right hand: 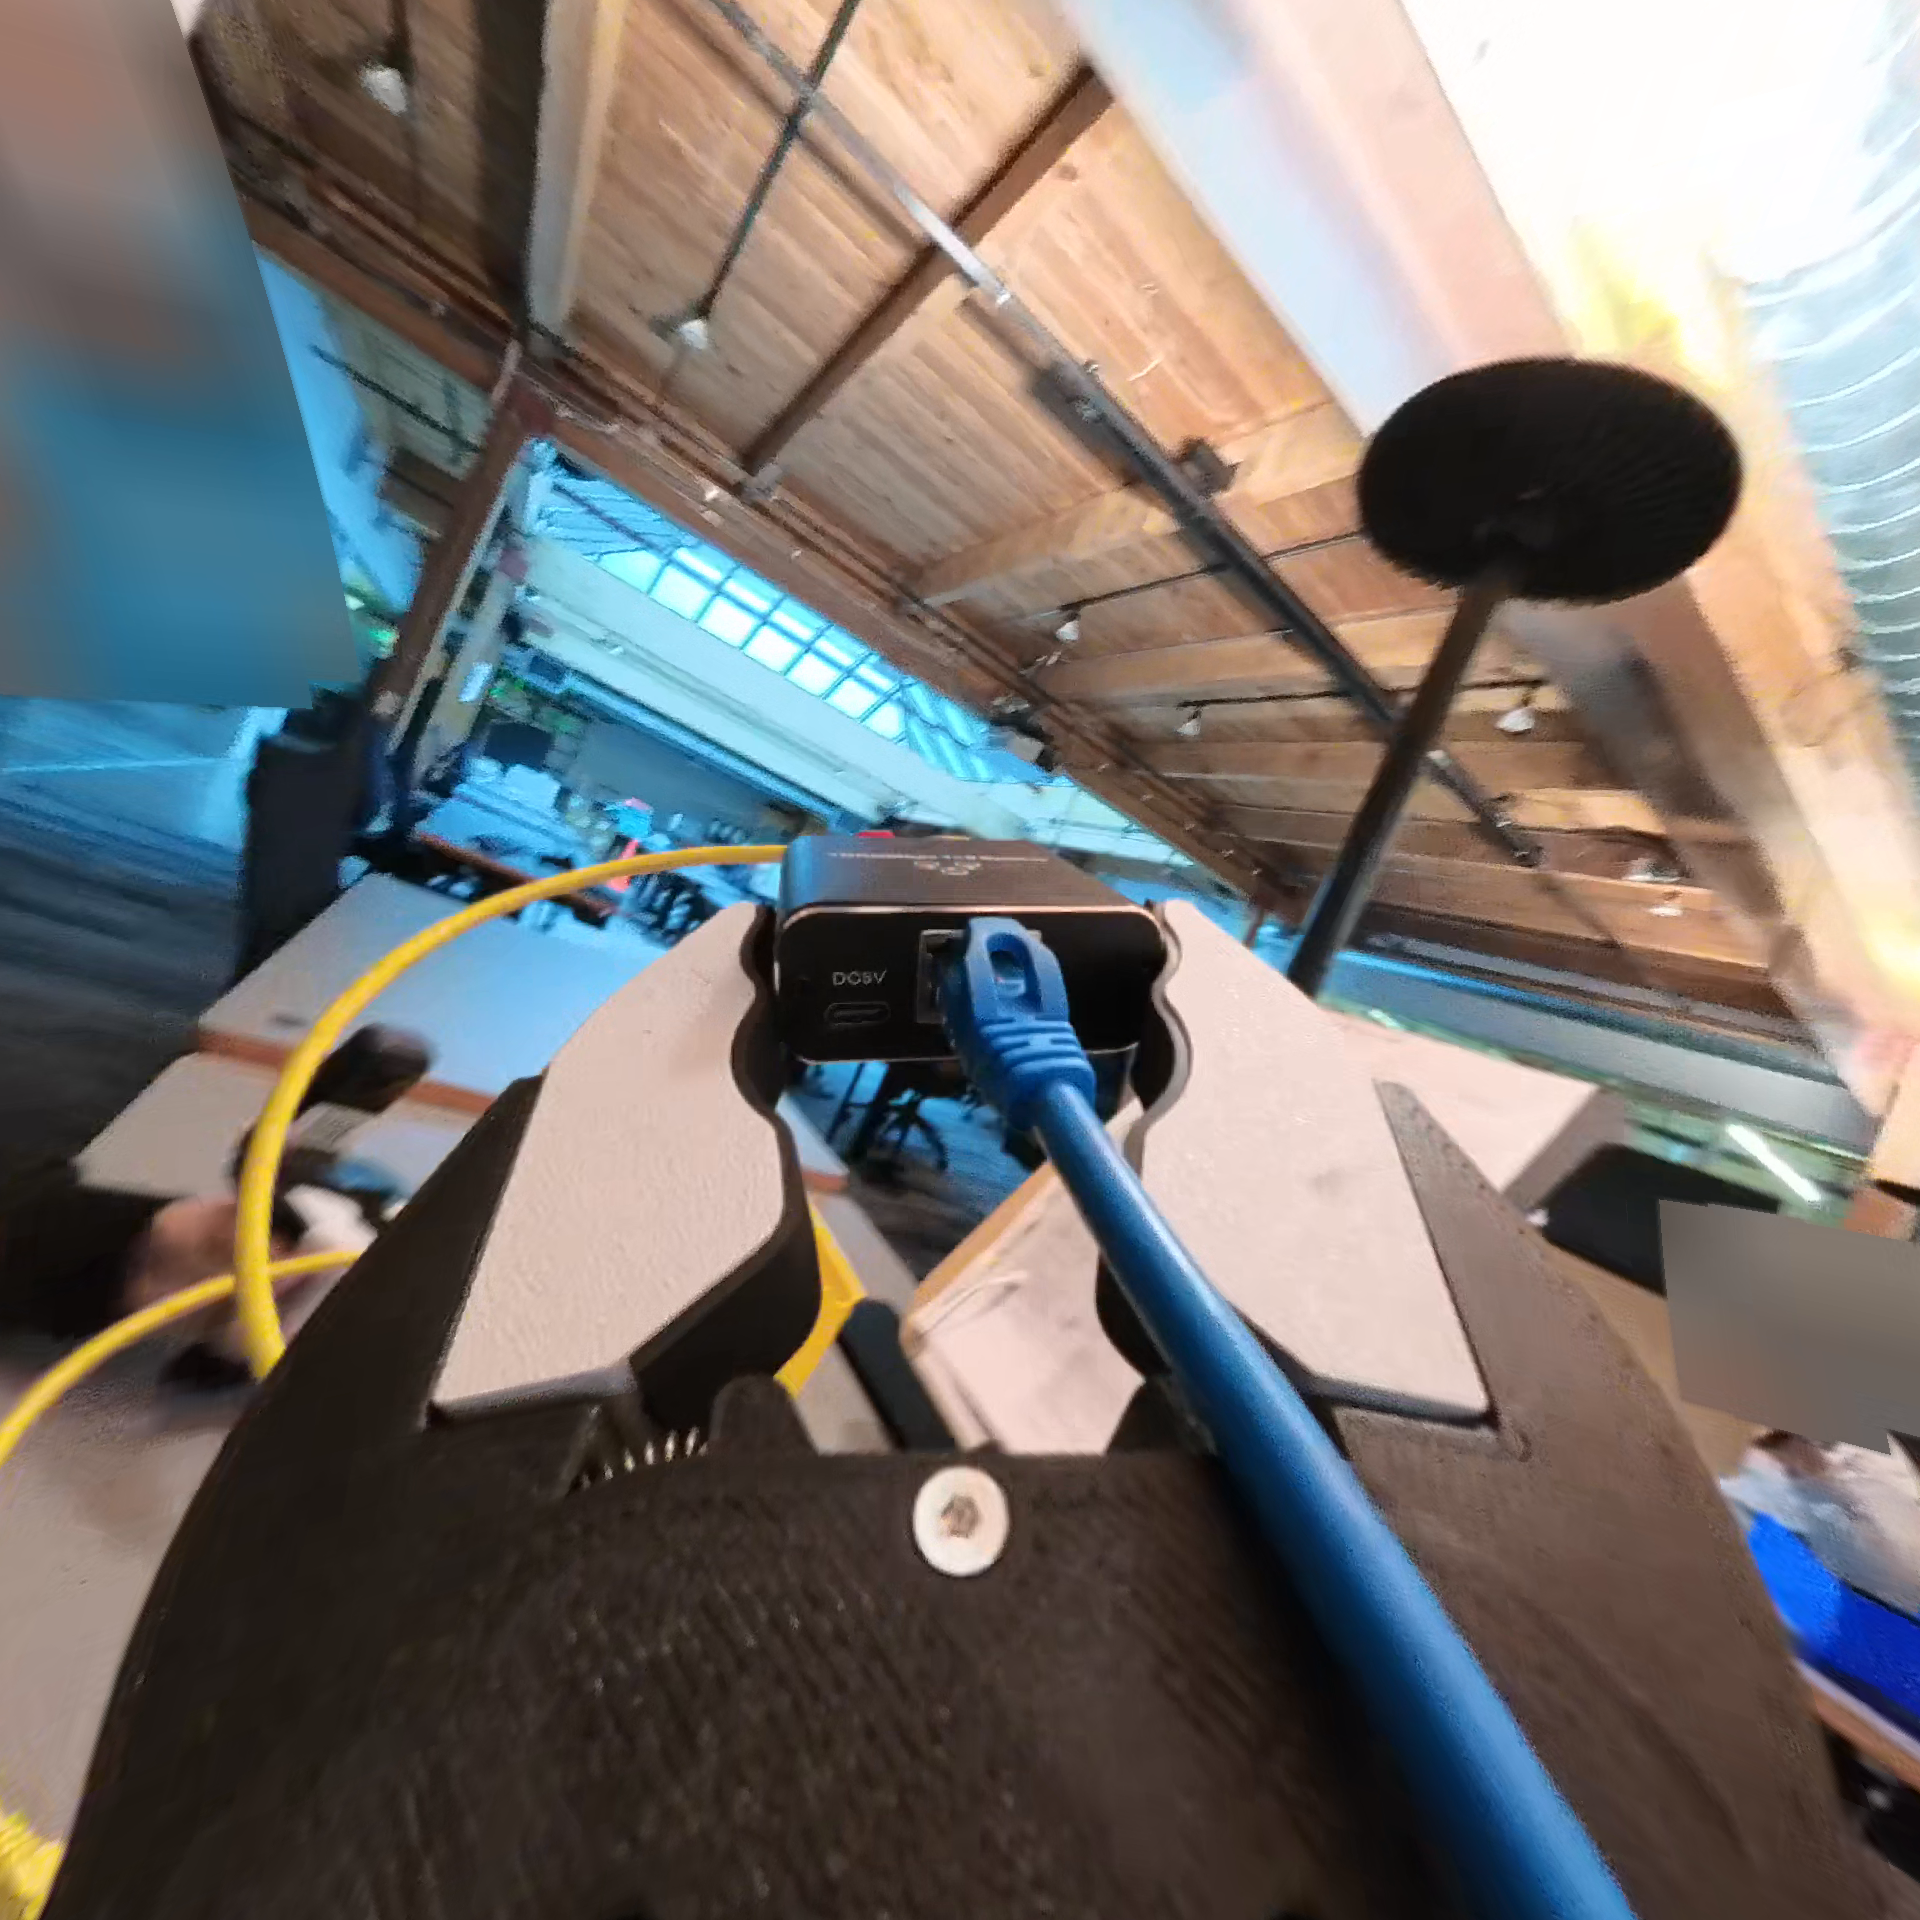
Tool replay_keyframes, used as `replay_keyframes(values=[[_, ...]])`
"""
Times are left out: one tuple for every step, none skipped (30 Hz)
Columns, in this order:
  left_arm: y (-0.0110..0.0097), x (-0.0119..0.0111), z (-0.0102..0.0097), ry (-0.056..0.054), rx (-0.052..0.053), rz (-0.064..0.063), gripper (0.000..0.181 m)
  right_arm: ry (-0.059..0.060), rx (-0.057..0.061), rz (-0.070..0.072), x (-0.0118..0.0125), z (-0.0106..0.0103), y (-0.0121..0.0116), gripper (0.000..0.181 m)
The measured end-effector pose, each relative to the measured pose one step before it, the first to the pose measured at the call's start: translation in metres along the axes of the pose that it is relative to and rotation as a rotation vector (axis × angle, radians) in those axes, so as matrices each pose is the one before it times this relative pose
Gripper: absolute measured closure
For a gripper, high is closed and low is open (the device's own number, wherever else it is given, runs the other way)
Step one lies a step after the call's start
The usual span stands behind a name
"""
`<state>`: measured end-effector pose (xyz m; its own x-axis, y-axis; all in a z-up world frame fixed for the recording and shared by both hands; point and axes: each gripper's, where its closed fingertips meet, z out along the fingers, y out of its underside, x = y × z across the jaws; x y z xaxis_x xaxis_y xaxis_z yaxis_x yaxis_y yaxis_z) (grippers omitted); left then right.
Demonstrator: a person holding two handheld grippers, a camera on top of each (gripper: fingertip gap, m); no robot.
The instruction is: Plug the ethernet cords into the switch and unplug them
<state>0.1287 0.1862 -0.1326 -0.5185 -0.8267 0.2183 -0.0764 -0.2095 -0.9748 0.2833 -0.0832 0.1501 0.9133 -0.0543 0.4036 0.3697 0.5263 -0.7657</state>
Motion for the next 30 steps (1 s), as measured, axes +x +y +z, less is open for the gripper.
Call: replay_keyframes(values=[[0.00237, -0.00065, -0.00013, 0.0052, -0.0014, -0.0109, 0.144, 0.0314, 0.0243, -0.0038, 0.01764, -0.00075, -0.01053, 0.114], [0.00156, -0.00042, -0.00023, 0.0068, 0.0026, -0.0141, 0.145, 0.0289, 0.0287, -0.0058, 0.01489, 0.00143, -0.01108, 0.114], [0.00067, -0.00072, -0.0002, 0.0041, 0.004, -0.0121, 0.145, 0.0159, 0.0263, -0.013, 0.01147, 0.00322, -0.01052, 0.115], [-0.00039, -0.00045, -0.00016, 0.0039, 0.0053, -0.0072, 0.146, 0.0085, 0.0153, -0.0182, 0.01009, 0.00412, -0.00801, 0.115], [-0.00118, 0.00031, -0.00015, 0.0074, 0.008, -0.001, 0.147, 0.0099, -0.0026, -0.023, 0.01049, 0.00335, -0.00434, 0.115], [-0.00082, 0.00086, 0.0, 0.0077, 0.0077, 0.0028, 0.148, 0.0171, -0.0087, -0.0128, 0.01166, 0.00192, -0.00173, 0.115], [-0.00057, 0.00105, -0.00006, 0.0064, 0.0059, 0.0042, 0.149, 0.0261, -0.0083, -0.0104, 0.01208, -0.0001, 0.00016, 0.115], [-0.00038, 0.00129, -0.00006, 0.0054, 0.0038, 0.005, 0.149, 0.0334, -0.0062, -0.0164, 0.01209, -0.00253, 0.0018, 0.115], [-0.0002, 0.0011, -0.00007, 0.0046, 0.0023, 0.0055, 0.149, 0.0424, 0.0046, -0.0049, 0.01223, -0.00531, 0.00315, 0.115], [-0.00021, 0.00105, 0.00009, 0.0047, 0.0023, 0.0049, 0.149, 0.0472, 0.0209, 0.0193, 0.01187, -0.00741, 0.0045, 0.115], [-0.00037, 0.00118, 0.0002, 0.0068, 0.003, 0.0031, 0.149, 0.0606, 0.0337, 0.0317, 0.01222, -0.00952, 0.00619, 0.115], [-0.00021, 0.00115, 0.0004, 0.0074, 0.0037, 0.0001, 0.15, 0.0691, 0.0318, 0.0391, 0.01228, -0.01123, 0.00957, 0.115], [-0.00025, 0.00097, 0.00051, 0.0054, 0.004, -0.0019, 0.15, 0.067, 0.0221, 0.0463, 0.0114, -0.01241, 0.01343, 0.115], [-0.00022, 0.00116, 0.00063, 0.0062, 0.0041, -0.0009, 0.15, 0.0532, 0.0161, 0.0512, 0.00959, -0.01291, 0.01602, 0.115], [-0.00029, 0.00189, 0.00053, 0.0096, 0.0047, 0.0018, 0.15, 0.0493, 0.0049, 0.0494, 0.00911, -0.01292, 0.01797, 0.115], [-0.00028, 0.00243, 0.00036, 0.0127, 0.0036, 0.0051, 0.15, 0.0563, 0.0008, 0.0352, 0.00966, -0.0122, 0.0173, 0.115], [-0.00003, 0.00219, 0.00007, 0.0103, 0.0019, 0.0078, 0.151, 0.0635, 0.0046, 0.0181, 0.01045, -0.01182, 0.01469, 0.115], [-0.00027, 0.00132, -0.00036, 0.0027, 0.0026, 0.0086, 0.151, 0.0636, 0.0132, 0.0163, 0.01105, -0.0115, 0.01109, 0.115], [-0.00071, 0.00043, -0.00064, -0.0022, 0.0062, 0.0069, 0.151, 0.0568, 0.0206, 0.0304, 0.0116, -0.01099, 0.00743, 0.115], [-0.00104, 0.00017, -0.00092, -0.0023, 0.009, 0.0042, 0.151, 0.0604, 0.0312, 0.0347, 0.01237, -0.01071, 0.00257, 0.115], [-0.00117, 0.00023, -0.00115, -0.0006, 0.0104, 0.0004, 0.151, 0.0629, 0.0349, 0.0257, 0.01166, -0.01025, -0.00084, 0.115], [-0.00118, -0.0003, -0.00115, -0.001, 0.0099, -0.0038, 0.152, 0.0598, 0.0349, 0.0185, 0.01023, -0.01015, -0.00205, 0.115], [-0.00114, -0.00054, -0.001, 0.0, 0.0089, -0.0062, 0.153, 0.0542, 0.017, 0.018, 0.00867, -0.00963, 0.0004, 0.115], [-0.00069, -0.00076, -0.00058, 0.001, 0.0062, -0.0083, 0.153, 0.0524, 0.008, 0.007, 0.00786, -0.00947, 0.00089, 0.115], [-0.00034, -0.0009, -0.00022, 0.0012, 0.0022, -0.0103, 0.154, 0.0566, 0.0045, 0.0047, 0.00821, -0.00884, 0.00166, 0.115], [-0.0001, -0.00082, -0.00014, 0.001, 0.0008, -0.0086, 0.154, 0.0674, -0.0169, 0.0107, 0.00948, -0.0082, 0.00521, 0.115], [-0.00026, -0.00005, -0.00004, 0.0033, 0.0026, -0.0043, 0.154, 0.0511, -0.0271, -0.0003, 0.00687, -0.0076, 0.00776, 0.115], [-0.00046, 0.00026, -0.00014, 0.0034, 0.0041, -0.0005, 0.154, 0.0138, -0.0265, 0.0003, 0.00169, -0.00694, 0.00781, 0.115], [-0.00025, 0.00013, -0.00023, -0.0004, 0.0026, 0.0016, 0.154, 0.0225, -0.0333, -0.0011, 0.00193, -0.00631, 0.00839, 0.115], [-0.00039, 0.00023, -0.00027, -0.0007, 0.0031, 0.0027, 0.154, 0.0602, -0.0442, -0.0125, 0.00626, -0.00661, 0.0093, 0.115]])
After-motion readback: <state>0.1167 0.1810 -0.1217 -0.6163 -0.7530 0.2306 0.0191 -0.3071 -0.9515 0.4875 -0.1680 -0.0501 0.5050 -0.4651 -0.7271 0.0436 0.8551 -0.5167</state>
